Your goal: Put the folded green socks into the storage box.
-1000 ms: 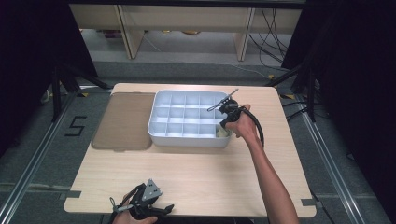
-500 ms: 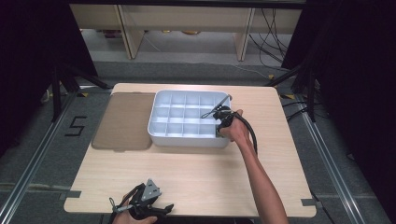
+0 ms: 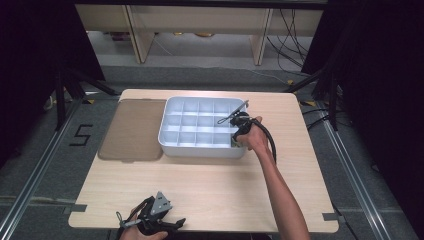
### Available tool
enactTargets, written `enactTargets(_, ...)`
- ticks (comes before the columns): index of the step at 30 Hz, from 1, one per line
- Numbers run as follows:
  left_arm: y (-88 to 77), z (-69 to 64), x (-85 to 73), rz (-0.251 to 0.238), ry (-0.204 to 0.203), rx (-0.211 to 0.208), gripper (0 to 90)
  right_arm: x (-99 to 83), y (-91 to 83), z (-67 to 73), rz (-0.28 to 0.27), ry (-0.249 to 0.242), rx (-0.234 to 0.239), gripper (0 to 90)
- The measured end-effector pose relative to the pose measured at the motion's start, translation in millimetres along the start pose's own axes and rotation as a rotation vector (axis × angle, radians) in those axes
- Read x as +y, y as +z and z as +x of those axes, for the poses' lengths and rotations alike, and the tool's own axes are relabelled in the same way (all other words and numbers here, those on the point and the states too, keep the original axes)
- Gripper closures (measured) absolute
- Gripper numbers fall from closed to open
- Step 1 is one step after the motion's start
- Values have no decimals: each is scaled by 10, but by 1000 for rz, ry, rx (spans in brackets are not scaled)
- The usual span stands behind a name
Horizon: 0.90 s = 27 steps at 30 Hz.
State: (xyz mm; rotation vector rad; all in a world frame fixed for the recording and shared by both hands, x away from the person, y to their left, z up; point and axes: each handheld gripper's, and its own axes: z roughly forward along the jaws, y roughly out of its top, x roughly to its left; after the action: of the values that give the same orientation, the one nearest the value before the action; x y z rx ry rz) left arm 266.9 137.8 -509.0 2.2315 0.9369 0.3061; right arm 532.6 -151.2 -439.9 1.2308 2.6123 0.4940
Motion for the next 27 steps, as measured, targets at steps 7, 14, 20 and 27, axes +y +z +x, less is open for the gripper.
enactTargets(7,8,-14,7,-20,8,0,222,-72,-231,-125,-98,50,27,750)
enactTargets(14,10,-13,4,-22,-11,2,222,-141,-510,-184,-208,88,55,640)
enactTargets(20,-2,-6,11,-26,-2,-1,222,-286,-626,-209,-277,74,91,535)
enactTargets(27,-20,6,15,-25,10,-7,222,-422,-715,-184,-308,86,113,466)
